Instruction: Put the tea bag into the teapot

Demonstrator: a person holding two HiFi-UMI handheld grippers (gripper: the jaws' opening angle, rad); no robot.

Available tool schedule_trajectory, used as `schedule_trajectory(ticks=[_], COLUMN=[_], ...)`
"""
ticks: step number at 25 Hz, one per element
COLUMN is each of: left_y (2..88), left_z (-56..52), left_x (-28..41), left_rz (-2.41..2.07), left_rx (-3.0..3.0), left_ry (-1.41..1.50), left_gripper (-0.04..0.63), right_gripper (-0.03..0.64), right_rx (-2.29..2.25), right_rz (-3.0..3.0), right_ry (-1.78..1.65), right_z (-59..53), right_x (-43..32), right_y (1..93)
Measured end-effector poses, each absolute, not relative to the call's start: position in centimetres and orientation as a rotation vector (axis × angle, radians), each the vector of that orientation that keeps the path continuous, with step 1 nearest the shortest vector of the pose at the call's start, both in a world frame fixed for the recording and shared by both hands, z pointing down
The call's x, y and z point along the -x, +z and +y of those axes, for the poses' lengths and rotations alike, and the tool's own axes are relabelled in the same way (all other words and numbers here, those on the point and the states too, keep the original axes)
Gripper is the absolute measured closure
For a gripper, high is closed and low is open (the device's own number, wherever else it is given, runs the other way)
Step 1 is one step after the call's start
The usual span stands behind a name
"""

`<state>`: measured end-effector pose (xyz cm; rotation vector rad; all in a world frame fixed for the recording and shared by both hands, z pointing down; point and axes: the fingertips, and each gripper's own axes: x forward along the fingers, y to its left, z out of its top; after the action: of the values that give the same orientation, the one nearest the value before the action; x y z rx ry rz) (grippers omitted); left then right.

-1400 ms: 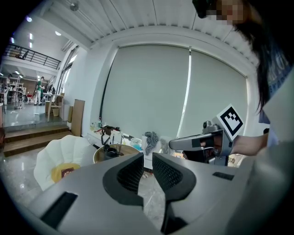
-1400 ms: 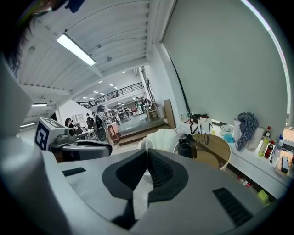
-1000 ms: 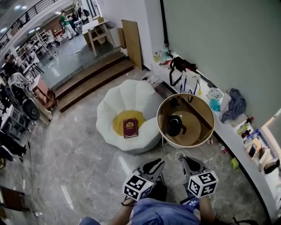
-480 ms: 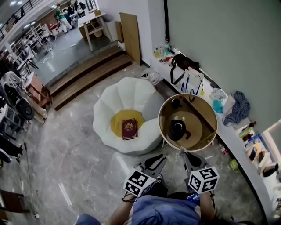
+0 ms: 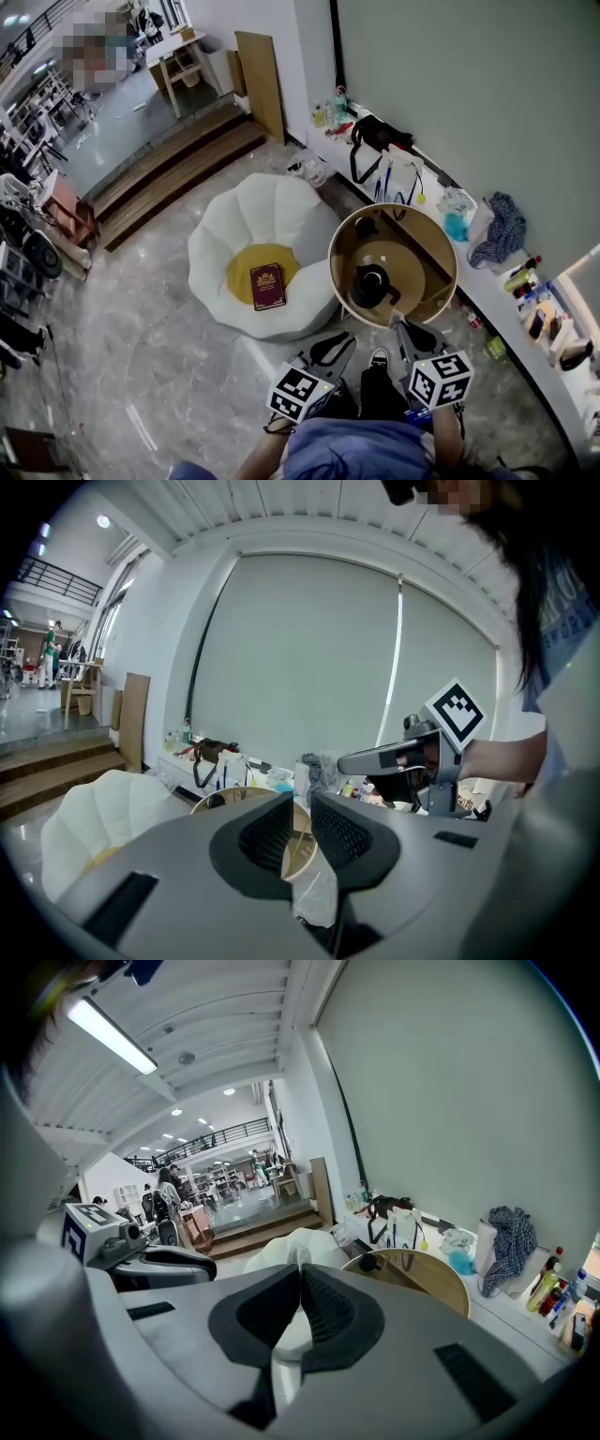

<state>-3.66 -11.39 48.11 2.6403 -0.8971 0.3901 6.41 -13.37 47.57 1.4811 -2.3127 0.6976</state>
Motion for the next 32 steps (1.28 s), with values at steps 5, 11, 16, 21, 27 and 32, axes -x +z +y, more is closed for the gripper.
schedule_trajectory(ticks=[5,11,16,21,27,32], left_y=[48.6,49.7,51.1,53.4,55.9,56.9], left_z=[-13.9,-16.9,-19.4,-21.2,-24.4,-27.0], left_x=[3.7,4.0,3.7,2.5,1.0,0.4], left_rz=[-0.930,-1.010,-1.042,-1.018,-0.997,-1.001], left_rx=[-2.623,-2.560,-2.499,-2.467,-2.449,-2.430], left_ry=[0.404,0.411,0.454,0.501,0.555,0.555], left_gripper=[0.541,0.541,0.541,0.541,0.541,0.541], right_gripper=[0.597,0.597,0.597,0.597,0.597,0.597], right_rx=[-1.446,-1.360,-1.255,-1.111,-0.899,-0.717], right_rz=[-2.320,-2.303,-2.273,-2.254,-2.198,-2.129], right_ry=[0.708,0.665,0.659,0.617,0.546,0.415], right_z=[-16.6,-22.2,-26.6,-30.2,-32.4,-33.5], right_x=[-6.6,-8.1,-9.1,-9.0,-8.0,-7.1], right_y=[48.5,50.8,53.8,56.6,61.5,65.9])
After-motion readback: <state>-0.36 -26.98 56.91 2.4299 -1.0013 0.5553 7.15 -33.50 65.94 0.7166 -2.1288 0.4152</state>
